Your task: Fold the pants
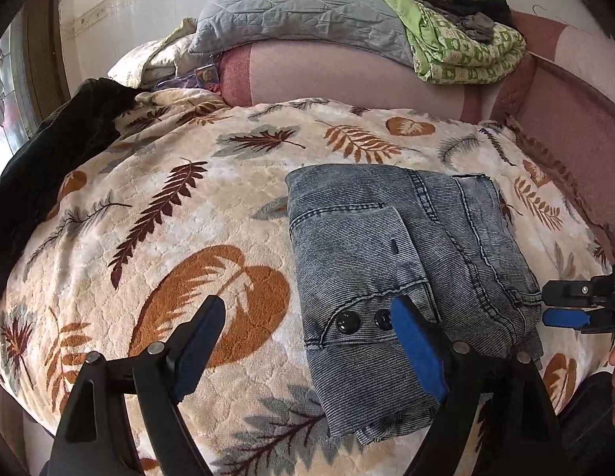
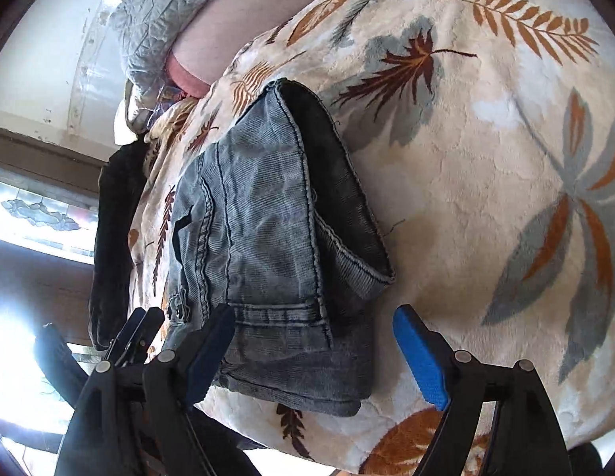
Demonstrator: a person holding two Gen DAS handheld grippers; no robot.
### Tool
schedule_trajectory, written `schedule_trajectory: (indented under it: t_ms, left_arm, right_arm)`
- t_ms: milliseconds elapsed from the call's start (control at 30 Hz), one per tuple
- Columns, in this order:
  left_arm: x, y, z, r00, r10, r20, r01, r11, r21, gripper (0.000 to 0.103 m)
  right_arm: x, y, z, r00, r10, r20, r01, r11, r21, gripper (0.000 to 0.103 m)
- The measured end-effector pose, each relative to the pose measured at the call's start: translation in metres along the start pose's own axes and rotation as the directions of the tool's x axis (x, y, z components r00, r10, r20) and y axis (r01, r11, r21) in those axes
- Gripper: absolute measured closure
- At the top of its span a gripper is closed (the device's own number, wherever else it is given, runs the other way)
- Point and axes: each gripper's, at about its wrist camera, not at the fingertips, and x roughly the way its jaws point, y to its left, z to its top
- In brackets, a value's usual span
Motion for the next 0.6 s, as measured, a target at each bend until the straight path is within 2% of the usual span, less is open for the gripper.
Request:
schedule_trajectory:
  t_ms: [67, 167, 200, 300, 400, 467, 533, 600]
  left_arm:
    - [-0.001, 0.0, -0.001, 1.0, 0.004, 0.003, -0.004, 1.0, 0.009, 0.017]
    - [0.003, 0.003, -0.002, 1.0, 0.001, -0.004, -0.001, 1.0, -0.008, 0.017]
    - [0.005, 0.003, -0.003, 1.0, -0.003, -0.014, 0.002, 1.0, -0.016, 0.017]
    - [0.004, 0.005, -0.007, 1.0, -0.002, -0.016, 0.002, 1.0, -0.024, 0.017]
    - [0.002, 0.008, -0.007, 1.0, 0.01, 0.001, -0.01, 1.0, -0.022, 0.017]
    - [0.003, 0.009, -0.005, 1.0, 0.005, -0.005, -0.005, 1.0, -0.025, 0.017]
    - [0.002, 0.01, -0.004, 1.0, 0.004, 0.0, -0.004, 1.0, -0.023, 0.017]
    - [0.001, 0.01, -0.002, 1.0, 0.009, 0.014, -0.009, 1.0, -0.017, 0.017]
  right_arm:
    - [-0.013, 0.009, -0.014, 1.0, -0.014, 0.028, 0.015, 1.0, -0.026, 0.019]
    - [-0.019, 0.02, -0.018, 0.995, 0.095, 0.031, -0.095, 0.995, -0.016, 0.02]
    - [-0.014, 0.018, -0.014, 0.991, 0.133, 0.017, -0.133, 0.991, 0.029, 0.02]
    - [0.008, 0.007, -0.014, 0.97, 0.239, -0.036, -0.227, 0.953, 0.203, 0.033]
    - [0.021, 0.003, -0.022, 0.961, 0.276, -0.029, -0.257, 0.924, 0.284, 0.033]
    - [0.027, 0.0, -0.021, 0.964, 0.265, -0.005, -0.25, 0.916, 0.313, 0.045]
    - [0.028, 0.0, -0.019, 0.971, 0.237, 0.02, -0.231, 0.922, 0.311, 0.08]
    - [0.015, 0.012, -0.015, 0.983, 0.171, 0.061, -0.18, 0.957, 0.23, 0.094]
